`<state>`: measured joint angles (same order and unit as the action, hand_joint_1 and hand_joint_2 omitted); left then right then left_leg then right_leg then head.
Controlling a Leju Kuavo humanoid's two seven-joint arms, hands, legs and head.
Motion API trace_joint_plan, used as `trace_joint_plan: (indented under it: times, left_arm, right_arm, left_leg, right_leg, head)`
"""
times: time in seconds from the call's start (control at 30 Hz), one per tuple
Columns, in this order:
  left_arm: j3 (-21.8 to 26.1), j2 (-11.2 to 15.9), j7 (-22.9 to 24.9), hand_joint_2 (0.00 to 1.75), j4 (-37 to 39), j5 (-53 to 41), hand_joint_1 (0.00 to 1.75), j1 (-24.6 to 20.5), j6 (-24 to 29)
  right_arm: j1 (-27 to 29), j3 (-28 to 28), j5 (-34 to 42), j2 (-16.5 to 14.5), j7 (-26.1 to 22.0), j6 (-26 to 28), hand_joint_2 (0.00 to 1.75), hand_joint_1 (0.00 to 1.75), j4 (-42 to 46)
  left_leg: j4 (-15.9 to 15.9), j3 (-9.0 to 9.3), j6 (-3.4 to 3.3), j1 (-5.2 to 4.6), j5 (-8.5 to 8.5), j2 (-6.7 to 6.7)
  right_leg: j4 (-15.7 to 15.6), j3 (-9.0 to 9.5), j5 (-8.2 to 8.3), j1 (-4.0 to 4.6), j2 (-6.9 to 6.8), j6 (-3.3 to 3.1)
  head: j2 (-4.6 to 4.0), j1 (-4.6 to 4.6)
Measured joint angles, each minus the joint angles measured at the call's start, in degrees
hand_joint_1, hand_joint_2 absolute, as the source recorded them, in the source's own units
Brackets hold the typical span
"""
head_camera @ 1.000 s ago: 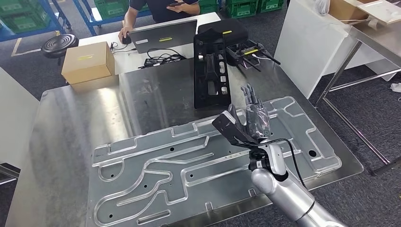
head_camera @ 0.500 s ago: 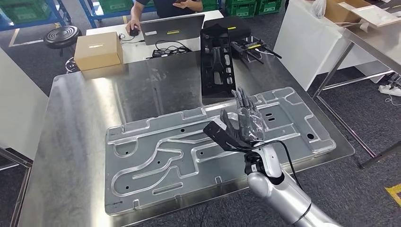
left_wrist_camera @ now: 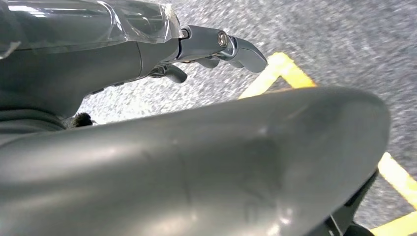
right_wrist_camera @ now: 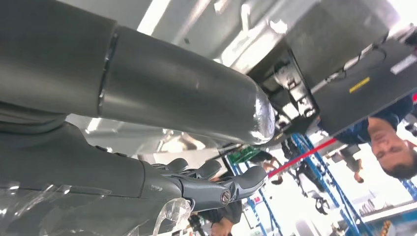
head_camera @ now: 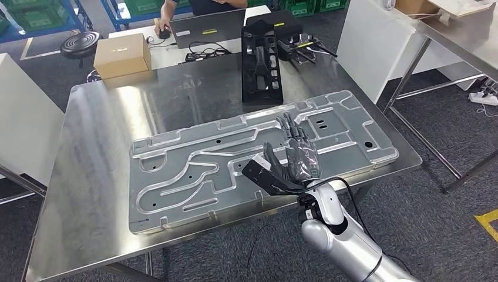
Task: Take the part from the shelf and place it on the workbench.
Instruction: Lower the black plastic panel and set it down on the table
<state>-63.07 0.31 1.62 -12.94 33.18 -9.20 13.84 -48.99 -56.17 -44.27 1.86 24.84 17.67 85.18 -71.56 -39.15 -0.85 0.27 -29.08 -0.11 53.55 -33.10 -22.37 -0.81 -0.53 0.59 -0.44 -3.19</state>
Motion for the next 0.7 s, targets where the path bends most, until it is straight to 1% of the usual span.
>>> trace_joint_plan:
  times: [0.03,0.07,0.1,0.13,0.17,0.2,0.23,0.27,0.3,0.33,0.37,0.4,0.43,0.47,0.5,0.53,0.57,0.6,0.63,0.67,0.7]
  left_arm:
    - [0.01,0.00,-0.02,0.00,0.00,-0.01,0.00,-0.01,-0.02]
    - [0.03,0.01,-0.03,0.00,0.00,0.00,0.00,-0.06,-0.03]
    - [0.08,0.02,-0.08,0.00,0.00,0.02,0.00,-0.14,-0.04]
    - [0.14,0.03,-0.12,0.00,0.00,0.09,0.00,-0.25,-0.05]
    - [0.20,0.04,-0.20,0.00,0.00,0.20,0.00,-0.32,-0.05]
    - [0.25,0.04,-0.29,0.00,0.00,0.34,0.00,-0.32,-0.06]
    - [0.27,0.02,-0.37,0.00,0.00,0.52,0.00,-0.23,-0.05]
    - [0.28,-0.01,-0.48,0.00,0.00,0.68,0.00,-0.12,-0.05]
    - [0.30,-0.03,-0.59,0.00,0.00,0.80,0.00,-0.02,-0.04]
    - [0.34,-0.04,-0.74,0.00,0.00,0.93,0.00,0.07,0.00]
    - [0.44,-0.04,-0.91,0.00,0.00,1.02,0.00,0.14,0.03]
    - [0.56,-0.04,-1.05,0.00,0.00,1.11,0.00,0.23,0.05]
    - [0.68,-0.04,-1.15,0.00,0.00,1.19,0.00,0.35,0.05]
    - [0.79,-0.04,-1.21,0.00,0.00,1.29,0.00,0.45,0.04]
    - [0.90,-0.04,-1.21,0.00,0.00,1.46,0.00,0.53,0.02]
    - [1.01,-0.04,-1.22,0.00,0.00,1.63,0.00,0.58,-0.05]
    - [1.13,-0.04,-1.22,0.00,0.00,1.82,0.00,0.60,-0.16]
    - [1.25,-0.03,-1.22,0.00,0.00,1.99,0.00,0.63,-0.27]
    - [1.34,-0.02,-1.25,0.00,0.00,2.10,0.00,0.66,-0.37]
    - [1.40,-0.01,-1.29,0.00,0.00,2.17,0.00,0.71,-0.42]
    - [1.44,-0.01,-1.35,0.00,0.00,2.22,0.00,0.84,-0.30]
  right_arm:
    - [0.01,-0.08,-0.02,0.00,0.01,-0.05,0.00,0.00,0.00]
    - [-0.02,-0.16,-0.05,-0.02,0.01,-0.11,0.00,0.00,0.00]
    - [-0.08,-0.21,-0.08,-0.04,0.01,-0.13,0.00,0.00,0.00]
    - [-0.13,-0.25,-0.07,-0.04,0.02,-0.17,0.00,0.00,0.00]
    - [-0.13,-0.28,-0.03,-0.03,0.05,-0.20,0.00,0.00,0.00]
    - [-0.03,-0.29,0.13,0.00,0.12,-0.23,0.00,0.00,0.00]
    - [0.20,-0.30,0.31,0.08,0.19,-0.25,0.00,0.00,0.01]
    - [0.56,-0.31,0.53,0.18,0.25,-0.24,0.00,0.00,0.04]
    - [1.04,-0.31,0.81,0.34,0.29,-0.19,0.00,0.00,0.09]
    - [1.63,-0.30,1.09,0.55,0.33,-0.14,0.00,0.00,0.17]
    - [2.33,-0.30,1.42,0.75,0.36,-0.06,0.00,0.00,0.27]
    - [3.15,-0.29,1.78,0.97,0.38,0.07,0.00,0.00,0.34]
    - [4.07,-0.28,2.11,1.15,0.39,0.23,0.00,0.00,0.39]
    - [5.03,-0.28,2.45,1.34,0.39,0.42,0.00,0.00,0.40]
    - [6.04,-0.25,2.81,1.54,0.39,0.65,0.00,0.00,0.36]
    - [7.06,-0.18,3.16,1.78,0.40,0.90,0.00,0.00,0.28]
    - [8.04,-0.03,3.63,2.03,0.37,1.21,0.00,0.00,0.15]
    - [8.94,0.19,4.18,2.27,0.30,1.62,0.00,0.00,-0.03]
    - [9.87,0.51,4.54,2.55,0.55,2.18,0.00,0.00,-0.29]
    - [10.77,0.86,4.62,2.81,1.07,2.78,0.00,0.00,-0.61]
    - [11.87,1.29,4.39,3.17,1.93,3.50,0.00,0.00,-0.98]
  left_leg:
    - [2.62,2.37,-0.04,0.08,1.55,0.00]
    - [6.68,5.57,-0.19,0.12,2.62,-0.01]
    - [11.43,8.83,-0.45,0.01,2.83,-0.04]
    - [15.23,11.33,-0.74,-0.15,2.53,-0.07]
    - [17.74,12.84,-1.03,-0.36,2.05,-0.09]
    - [18.92,13.33,-1.34,-0.59,1.88,-0.10]
    - [19.03,13.03,-1.71,-0.55,2.22,-0.06]
    - [19.09,12.72,-2.08,-0.54,2.76,0.03]
    - [19.16,12.25,-2.57,-0.46,3.40,0.12]
    - [19.26,11.57,-2.99,-0.36,4.14,0.21]
    - [19.21,10.82,-3.27,-0.45,4.84,0.27]
    - [19.17,9.93,-3.49,-0.49,5.52,0.30]
    - [19.13,9.09,-3.51,-0.53,6.20,0.34]
    - [19.08,8.27,-3.47,-0.56,6.83,0.39]
    - [19.01,7.46,-3.36,-0.54,7.43,0.43]
    - [18.91,6.67,-3.18,-0.48,7.99,0.45]
    - [18.74,5.99,-2.94,-0.44,8.50,0.45]
    - [18.44,5.36,-2.66,-0.50,8.91,0.41]
    - [18.13,4.88,-2.31,-0.60,9.33,0.40]
    - [17.88,4.53,-1.98,-0.72,9.74,0.40]
    - [17.77,4.28,-1.66,-0.77,10.16,0.40]
  right_leg:
    - [0.02,-0.79,0.63,0.00,0.01,0.15]
    - [0.05,-1.44,1.22,0.00,0.02,0.35]
    - [0.08,-1.93,1.73,0.07,0.03,0.59]
    - [0.05,-2.26,2.30,0.12,0.01,0.88]
    - [0.01,-2.45,2.82,0.14,-0.02,1.20]
    - [-0.07,-2.55,3.32,0.14,-0.05,1.56]
    - [-0.12,-2.65,3.72,0.06,-0.06,1.90]
    - [0.24,-2.90,3.32,-0.06,0.00,2.21]
    - [1.49,-3.48,1.81,-0.13,0.09,2.45]
    - [4.06,-4.43,-0.84,-0.21,0.17,2.66]
    - [7.84,-5.60,-4.17,-0.27,0.27,2.83]
    - [12.16,-6.71,-7.09,-0.29,0.32,3.00]
    - [16.01,-7.42,-8.72,-0.33,0.36,3.18]
    - [18.39,-7.42,-8.81,-0.36,0.40,3.33]
    - [18.72,-6.43,-7.63,-0.41,0.40,3.44]
    - [16.88,-4.40,-5.94,-0.48,0.40,3.50]
    - [13.33,-1.46,-4.67,-0.58,0.39,3.54]
    - [8.63,1.93,-4.32,-0.58,0.41,3.53]
    - [4.57,4.64,-4.72,-0.55,0.45,3.30]
    - [1.77,6.32,-5.39,-0.50,0.49,2.99]
    - [0.32,6.99,-5.82,-0.34,0.53,2.56]
  head:
    - [0.00,0.00]
    - [0.00,0.00]
    - [0.00,0.01]
    - [0.00,0.01]
    - [0.00,0.02]
    - [0.00,0.02]
    - [0.00,0.02]
    - [0.00,0.02]
    - [0.00,0.03]
    - [0.00,0.07]
    - [0.00,0.09]
    - [0.00,0.11]
    - [0.00,0.13]
    - [0.00,0.12]
    - [0.00,0.13]
    - [0.00,0.12]
    - [0.00,0.12]
    - [0.00,0.13]
    - [0.00,0.10]
    - [0.00,0.09]
    - [0.00,0.07]
